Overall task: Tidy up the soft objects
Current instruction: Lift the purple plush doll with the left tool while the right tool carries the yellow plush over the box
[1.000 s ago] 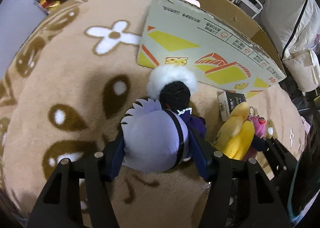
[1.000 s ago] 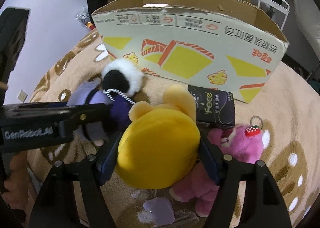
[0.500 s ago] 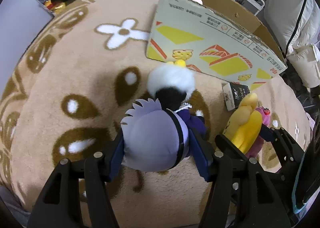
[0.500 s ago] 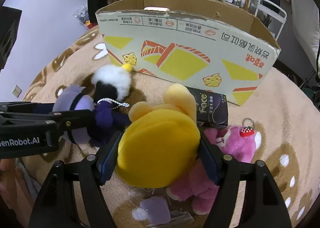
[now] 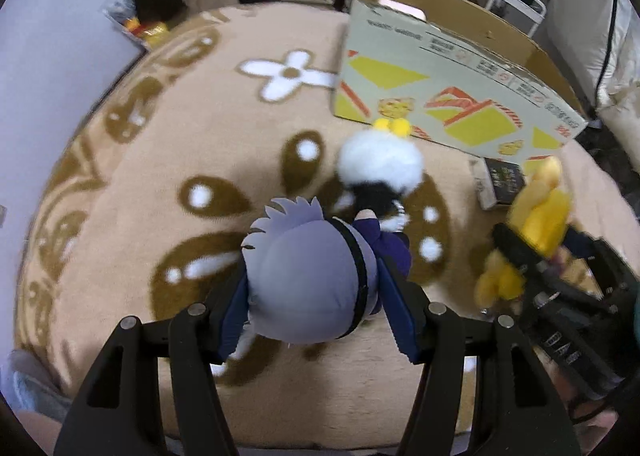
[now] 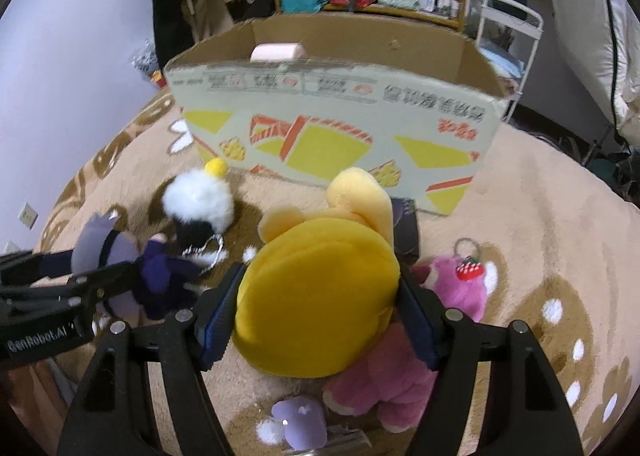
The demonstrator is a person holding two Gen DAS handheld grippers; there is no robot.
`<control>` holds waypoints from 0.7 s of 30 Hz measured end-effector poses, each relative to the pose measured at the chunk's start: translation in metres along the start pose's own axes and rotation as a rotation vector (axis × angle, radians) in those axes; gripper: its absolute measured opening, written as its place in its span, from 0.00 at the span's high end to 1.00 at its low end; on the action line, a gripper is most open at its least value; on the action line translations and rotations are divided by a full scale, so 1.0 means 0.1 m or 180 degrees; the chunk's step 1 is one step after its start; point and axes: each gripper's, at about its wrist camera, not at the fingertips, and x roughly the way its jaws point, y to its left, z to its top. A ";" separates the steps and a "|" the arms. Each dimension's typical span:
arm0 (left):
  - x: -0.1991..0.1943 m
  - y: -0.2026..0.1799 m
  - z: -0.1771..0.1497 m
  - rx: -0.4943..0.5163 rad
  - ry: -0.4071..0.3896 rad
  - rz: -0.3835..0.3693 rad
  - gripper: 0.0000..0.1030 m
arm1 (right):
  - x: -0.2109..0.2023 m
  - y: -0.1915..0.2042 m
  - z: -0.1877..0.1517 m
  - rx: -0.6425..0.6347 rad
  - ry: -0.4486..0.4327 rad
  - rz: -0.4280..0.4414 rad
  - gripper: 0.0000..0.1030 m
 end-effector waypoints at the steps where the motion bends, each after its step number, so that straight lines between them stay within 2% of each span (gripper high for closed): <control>1: -0.04 0.01 -0.01 -0.0031 -0.0065 0.0047 0.42 | -0.03 -0.02 0.01 0.0039 -0.0047 -0.0009 0.27; 9: -0.32 0.01 0.00 -0.0032 -0.0546 0.0206 0.42 | -0.32 -0.13 0.07 0.0193 -0.0455 -0.0095 0.29; 13: -0.49 0.00 0.03 -0.0012 -0.0877 0.0304 0.42 | -0.50 -0.18 0.12 0.0273 -0.0675 -0.0065 0.30; 21: -0.79 -0.01 0.10 0.0000 -0.1412 0.0279 0.42 | -0.71 -0.18 0.22 0.0285 -0.0929 0.0037 0.31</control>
